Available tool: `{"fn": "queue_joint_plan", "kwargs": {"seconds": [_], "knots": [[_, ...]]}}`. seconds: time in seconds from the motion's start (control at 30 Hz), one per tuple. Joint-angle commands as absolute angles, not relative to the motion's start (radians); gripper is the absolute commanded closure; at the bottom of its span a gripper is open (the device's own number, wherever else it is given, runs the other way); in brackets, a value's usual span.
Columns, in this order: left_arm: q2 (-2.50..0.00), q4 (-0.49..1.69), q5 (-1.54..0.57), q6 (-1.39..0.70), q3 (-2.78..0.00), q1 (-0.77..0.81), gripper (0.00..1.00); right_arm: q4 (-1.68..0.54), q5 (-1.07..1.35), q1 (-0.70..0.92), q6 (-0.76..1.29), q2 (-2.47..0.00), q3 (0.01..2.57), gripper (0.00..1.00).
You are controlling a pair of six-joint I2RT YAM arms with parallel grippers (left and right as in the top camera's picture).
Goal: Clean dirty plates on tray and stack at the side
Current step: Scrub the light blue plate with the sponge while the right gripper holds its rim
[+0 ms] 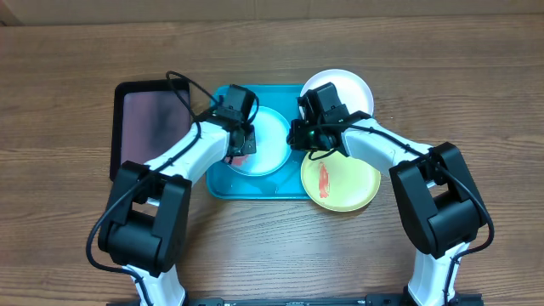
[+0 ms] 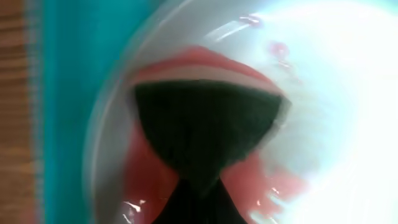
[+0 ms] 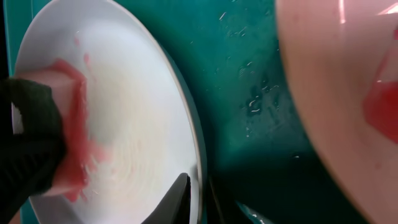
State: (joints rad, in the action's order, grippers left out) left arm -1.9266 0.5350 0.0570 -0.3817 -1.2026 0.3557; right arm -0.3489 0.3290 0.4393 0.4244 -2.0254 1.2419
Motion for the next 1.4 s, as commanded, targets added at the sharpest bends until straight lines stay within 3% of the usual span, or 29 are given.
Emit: {"fn": "queue_joint_plan", "kwargs": {"seconds": [0.0,0.13,0.4,0.53,0.67,0.83,0.97,1.2,1.37], "knots": [[-1.942,0.527,-0.392,-0.125,-1.173,0.376,0.96,-0.338,0.342,0.443,0.415,-2.027,1.265,0.88],[-1.942,0.514,-0.319,-0.150,-1.176,0.375,0.96,-0.338,0.342,0.443,0.415,-2.027,1.265,0.88],[-1.942,0.570,0.385,-0.647,-1.176,0.374,0.96,-0.338,0.342,0.443,0.426,-2.027,1.265,0.89],[-1.942,0.672,0.498,-0.786,-1.176,0.374,0.96,-0.352,0.342,0.444,0.505,-2.027,1.265,0.96],[-1.942,0.707,0.400,-0.678,-1.176,0.381,0.96,-0.416,0.342,0.445,0.555,-2.027,1.265,0.96],[-1.941,0.648,-0.033,-0.267,-1.179,0.384,0.96,-0.487,0.342,0.448,0.555,-2.027,1.264,0.96],[-1.941,0.626,-0.235,-0.172,-1.210,0.384,0.96,-0.512,0.342,0.459,0.555,-2.027,1.264,0.96],[-1.942,0.435,-0.229,-0.194,-1.227,0.382,0.96,-0.511,0.342,0.460,0.554,-2.027,1.264,0.96],[-1.942,0.426,0.057,-0.276,-1.226,0.381,0.96,-0.510,0.341,0.460,0.554,-2.027,1.264,0.96]]}}
